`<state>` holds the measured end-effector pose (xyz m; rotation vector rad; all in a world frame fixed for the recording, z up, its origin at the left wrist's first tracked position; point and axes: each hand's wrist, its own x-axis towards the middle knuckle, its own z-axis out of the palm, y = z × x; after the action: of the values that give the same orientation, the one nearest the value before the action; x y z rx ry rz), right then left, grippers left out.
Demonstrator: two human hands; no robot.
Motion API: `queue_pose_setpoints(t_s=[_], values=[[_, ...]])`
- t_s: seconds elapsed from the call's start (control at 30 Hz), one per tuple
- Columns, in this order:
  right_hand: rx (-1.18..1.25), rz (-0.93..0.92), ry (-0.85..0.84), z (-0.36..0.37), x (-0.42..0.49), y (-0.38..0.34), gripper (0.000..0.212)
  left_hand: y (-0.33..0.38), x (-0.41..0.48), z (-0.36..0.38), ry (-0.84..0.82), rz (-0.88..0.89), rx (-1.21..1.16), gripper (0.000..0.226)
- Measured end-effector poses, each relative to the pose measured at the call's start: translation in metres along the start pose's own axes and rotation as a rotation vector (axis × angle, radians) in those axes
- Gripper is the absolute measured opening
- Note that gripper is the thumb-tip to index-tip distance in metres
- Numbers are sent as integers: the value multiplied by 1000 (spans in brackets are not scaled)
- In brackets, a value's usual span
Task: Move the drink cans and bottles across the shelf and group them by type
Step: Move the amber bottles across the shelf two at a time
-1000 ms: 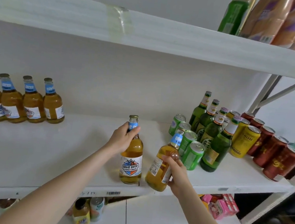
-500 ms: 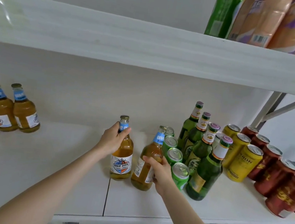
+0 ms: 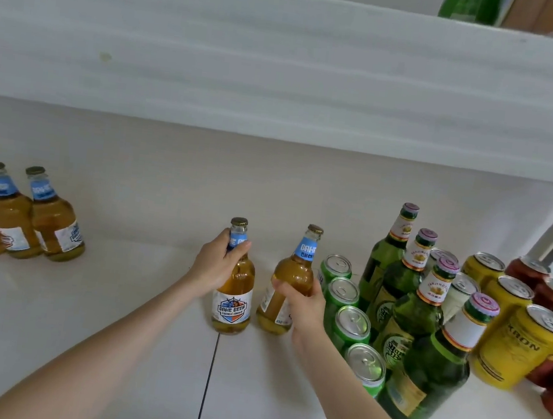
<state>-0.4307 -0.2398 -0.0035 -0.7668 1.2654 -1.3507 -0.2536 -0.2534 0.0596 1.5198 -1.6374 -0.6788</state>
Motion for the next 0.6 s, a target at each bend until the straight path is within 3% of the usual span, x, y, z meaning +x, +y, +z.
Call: queue_pose_setpoints(t_s=[0.07,0.23,0.6], values=[[-5,-33,22,3,10,-2,57,-1,8,1,-17,11,11,33],[-23,-47,81,11,30,-3,88,-3,27,6,-42,43,30,36],[-87,-128,93,12,43,-3,82,-13,49,24,-11,67,-16,33]])
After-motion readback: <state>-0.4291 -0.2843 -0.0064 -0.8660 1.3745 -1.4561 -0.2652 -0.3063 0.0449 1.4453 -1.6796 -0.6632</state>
